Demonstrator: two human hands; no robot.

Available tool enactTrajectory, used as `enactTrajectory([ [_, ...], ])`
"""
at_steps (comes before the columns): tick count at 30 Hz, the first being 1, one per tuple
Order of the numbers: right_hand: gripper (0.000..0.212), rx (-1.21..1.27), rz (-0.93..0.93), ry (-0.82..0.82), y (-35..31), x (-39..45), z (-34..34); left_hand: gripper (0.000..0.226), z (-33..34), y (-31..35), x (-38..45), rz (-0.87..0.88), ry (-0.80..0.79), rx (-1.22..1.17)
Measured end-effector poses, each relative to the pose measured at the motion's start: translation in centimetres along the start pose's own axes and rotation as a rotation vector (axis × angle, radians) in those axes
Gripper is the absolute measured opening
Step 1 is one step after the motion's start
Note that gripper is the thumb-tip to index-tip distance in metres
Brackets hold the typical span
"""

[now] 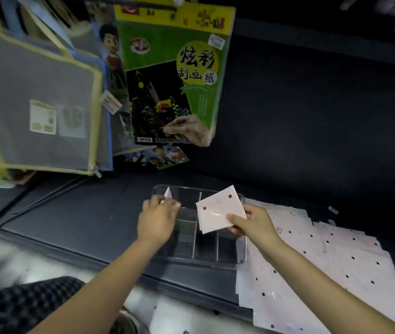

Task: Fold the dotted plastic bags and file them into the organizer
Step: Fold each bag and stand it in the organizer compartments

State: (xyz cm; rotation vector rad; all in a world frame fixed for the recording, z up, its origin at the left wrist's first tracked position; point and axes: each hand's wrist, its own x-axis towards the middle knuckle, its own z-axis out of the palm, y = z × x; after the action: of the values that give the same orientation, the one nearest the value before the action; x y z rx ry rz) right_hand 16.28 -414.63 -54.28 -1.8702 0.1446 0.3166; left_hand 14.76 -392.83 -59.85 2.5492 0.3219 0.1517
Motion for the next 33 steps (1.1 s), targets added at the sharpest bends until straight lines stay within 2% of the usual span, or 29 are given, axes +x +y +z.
enactTrajectory([
  [2,0.011,-0.085,-0.044,0.051,-0.4,2.1,2.2,0.033,0.6,-2.6,0.7,-0.043,0.018,0.164],
  [5,0.015,-0.287,-0.163,0.069,-0.7,4.7,5.4,0.037,1.9,-4.0,1.7,0.003,-0.044,0.243],
  [9,0.016,-0.735,-0.311,0.086,-0.2,7.2,8.8,0.037,3.1,-4.7,1.8,0.056,0.046,0.249],
  [12,0.018,-0.893,-0.319,0.074,0.3,8.2,11.3,0.032,3.4,-5.0,1.2,0.063,0.124,0.182],
  [17,0.017,-0.878,-0.238,0.002,0.9,8.9,15.1,0.030,3.5,-5.5,0.9,0.024,0.138,-0.096],
  [20,0.030,-0.778,-0.192,-0.152,1.2,8.9,15.9,0.030,3.2,-5.7,0.8,0.002,0.186,-0.179],
  [23,0.047,-0.772,-0.195,-0.310,1.5,8.7,16.0,0.028,2.9,-5.7,1.0,-0.019,0.240,-0.163],
  [25,0.056,-0.838,-0.231,-0.369,1.8,8.9,15.9,0.024,2.8,-5.7,0.9,0.013,0.261,-0.128],
  [28,0.063,-0.781,-0.214,-0.456,2.3,8.9,15.7,0.020,3.1,-6.0,1.0,0.039,0.251,-0.055],
  [31,0.064,-0.674,-0.221,-0.464,2.9,8.1,14.6,0.023,3.2,-6.7,1.2,-0.030,0.203,-0.003],
  [33,0.058,-0.621,-0.308,-0.399,3.5,7.0,12.8,0.024,3.1,-6.9,1.3,-0.033,0.177,0.009],
])
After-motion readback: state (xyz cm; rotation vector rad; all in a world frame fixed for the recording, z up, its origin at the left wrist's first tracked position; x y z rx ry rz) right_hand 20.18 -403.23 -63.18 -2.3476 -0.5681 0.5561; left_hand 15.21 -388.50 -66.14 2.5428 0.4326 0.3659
